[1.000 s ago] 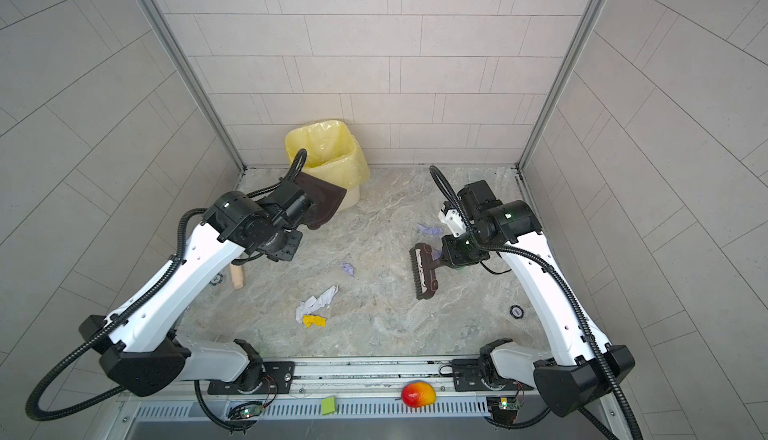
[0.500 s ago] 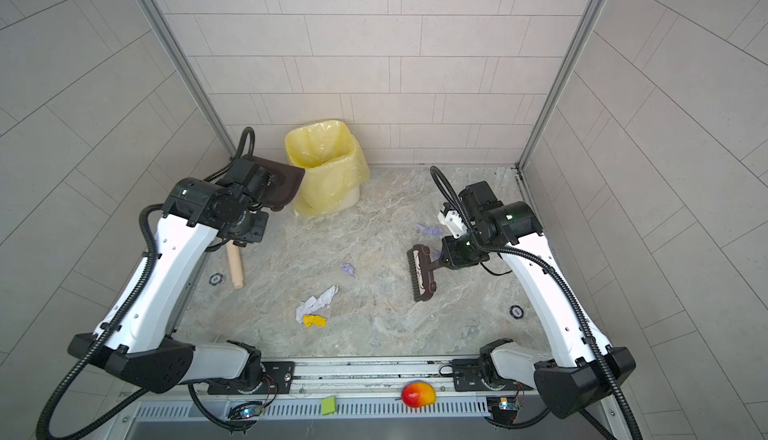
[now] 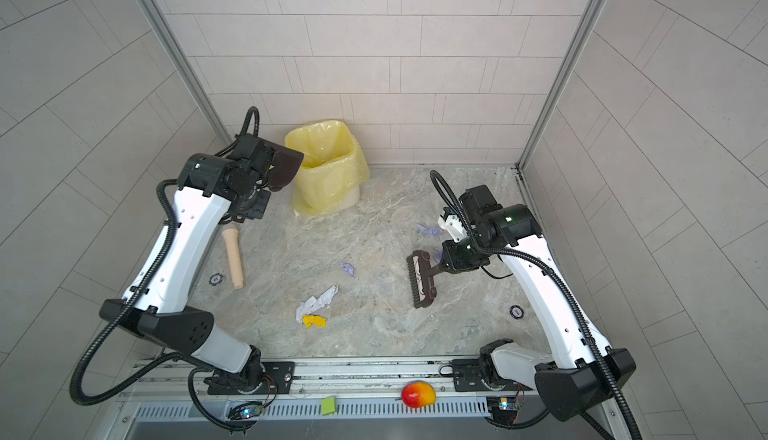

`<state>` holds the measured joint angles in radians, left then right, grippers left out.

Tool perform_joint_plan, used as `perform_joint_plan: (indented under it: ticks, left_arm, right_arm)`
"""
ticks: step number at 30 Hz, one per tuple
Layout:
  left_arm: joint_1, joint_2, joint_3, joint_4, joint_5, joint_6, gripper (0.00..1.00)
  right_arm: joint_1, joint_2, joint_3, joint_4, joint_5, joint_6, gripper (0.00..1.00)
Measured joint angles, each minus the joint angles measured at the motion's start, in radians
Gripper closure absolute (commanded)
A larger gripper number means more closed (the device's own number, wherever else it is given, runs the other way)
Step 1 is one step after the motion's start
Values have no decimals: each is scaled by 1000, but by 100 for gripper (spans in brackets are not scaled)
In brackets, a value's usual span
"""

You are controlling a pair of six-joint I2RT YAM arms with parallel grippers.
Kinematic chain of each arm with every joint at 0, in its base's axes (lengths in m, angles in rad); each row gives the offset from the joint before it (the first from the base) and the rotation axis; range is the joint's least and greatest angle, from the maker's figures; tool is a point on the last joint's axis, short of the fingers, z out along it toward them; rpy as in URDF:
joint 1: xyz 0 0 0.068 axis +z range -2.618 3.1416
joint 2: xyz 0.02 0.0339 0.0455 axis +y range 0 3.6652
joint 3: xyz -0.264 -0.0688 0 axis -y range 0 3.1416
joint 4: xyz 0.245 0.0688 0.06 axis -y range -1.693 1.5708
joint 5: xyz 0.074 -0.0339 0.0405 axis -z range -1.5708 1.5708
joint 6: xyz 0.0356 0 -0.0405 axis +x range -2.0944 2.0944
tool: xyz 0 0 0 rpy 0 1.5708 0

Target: Sweep away the paper scraps from the table

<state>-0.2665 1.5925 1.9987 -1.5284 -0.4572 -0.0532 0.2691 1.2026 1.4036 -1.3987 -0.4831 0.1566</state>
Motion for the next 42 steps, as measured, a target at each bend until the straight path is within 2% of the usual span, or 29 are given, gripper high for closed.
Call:
perform_joint_plan:
  ticks: [12,19,26,33,39,42]
  left_arm:
    - [18,224,248,32,-81,106,100]
    - [18,351,317,47,-156,172,100]
    - [-2,378,331,104,-274,275,100]
    - [-75,384,302,251,-451,499,100]
    - [-123,409,248,474,-594,774,100]
    - [-134,406,165,626,-650,922,100]
  right_arm:
    - [0,-25,0,-27,-14,2,100]
    - [0,-27,0,-48,-14,5,100]
    - [0,-13,16,-66,-14,4,100]
    - [0,21,73,-95,-13,0,100]
    - [-1,22,91,-112,-12,-1,100]
    - [-1,22,91,-120,-10,-1,100]
